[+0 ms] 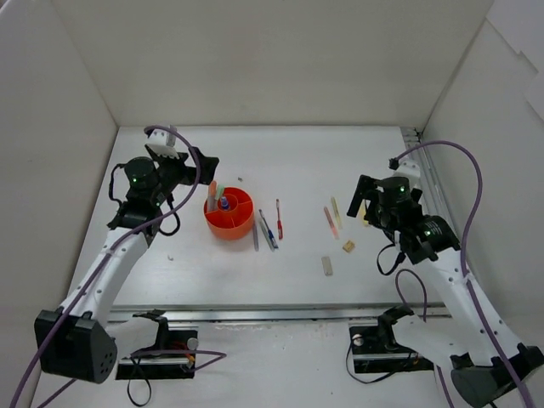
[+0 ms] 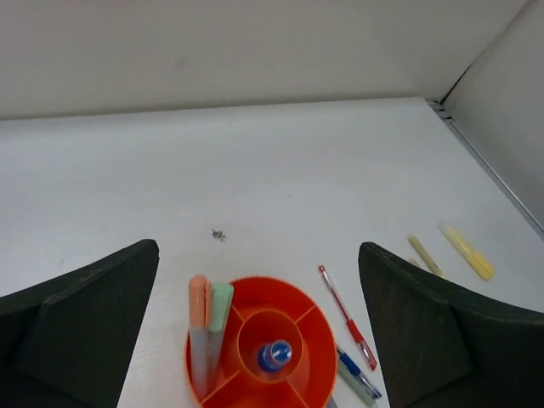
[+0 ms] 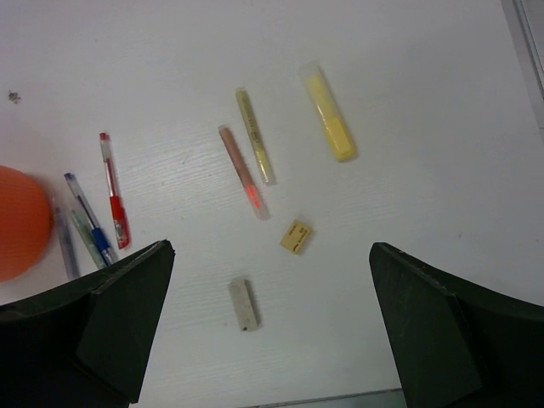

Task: Sort the stationery into containers
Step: Pick up the stationery from the center of the board.

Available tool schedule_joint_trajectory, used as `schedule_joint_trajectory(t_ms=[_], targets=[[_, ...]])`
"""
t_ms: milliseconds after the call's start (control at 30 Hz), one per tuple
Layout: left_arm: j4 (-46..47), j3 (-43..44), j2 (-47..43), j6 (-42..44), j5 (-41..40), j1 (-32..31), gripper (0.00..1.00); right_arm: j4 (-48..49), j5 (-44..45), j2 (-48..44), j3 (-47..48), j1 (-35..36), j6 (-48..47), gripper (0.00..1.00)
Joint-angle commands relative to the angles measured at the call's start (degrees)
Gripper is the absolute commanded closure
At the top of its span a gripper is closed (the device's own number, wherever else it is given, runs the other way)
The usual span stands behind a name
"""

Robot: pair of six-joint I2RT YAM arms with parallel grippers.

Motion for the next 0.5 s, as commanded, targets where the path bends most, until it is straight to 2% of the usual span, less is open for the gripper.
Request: schedule_joint_trajectory(t_ms=[0, 67, 133, 167, 267, 333, 400, 467], targets=[[-14.38, 4.03, -5.54, 2.90, -7.48, -0.87, 0.01, 1.17, 0.07, 6.91, 0.98, -2.26, 1.84, 0.02], [-20.60, 4.48, -8.61, 2.81, -8.73, -0.88, 0.01, 0.38, -5.01, 13.83, 2.13, -4.71, 0.80, 0.02], [-21.77, 3.34, -12.46, 2.46, -9.96, -1.40, 0.01, -0.15, -7.67, 19.39, 4.85, -7.09, -0.43, 0.02], [-21.95, 1.25, -13.88, 2.11, -10.23, -1.41, 0.01, -0.41, -8.90, 25.16, 6.07, -8.84, -1.05, 0.02], [-21.77, -2.71, -19.42, 1.32, -11.19, -1.41, 0.01, -0.77, -9.18, 34.22, 10.21, -12.27, -3.34, 0.02], [-22.47, -3.78, -22.58, 1.41, -12.25, -1.41, 0.01, -0.85, -9.62, 37.94, 12.41, -14.91, -5.10, 0.02], [-23.53, -4.75, -25.04, 1.06, -13.65, -1.41, 0.01, -0.86, -14.00, 41.29, 13.12, -16.14, -7.28, 0.03], [-23.10, -6.15, -26.28, 0.97, -13.66, -1.41, 0.01, -0.59, -13.23, 43.65, 13.29, -16.94, -9.31, 0.03]])
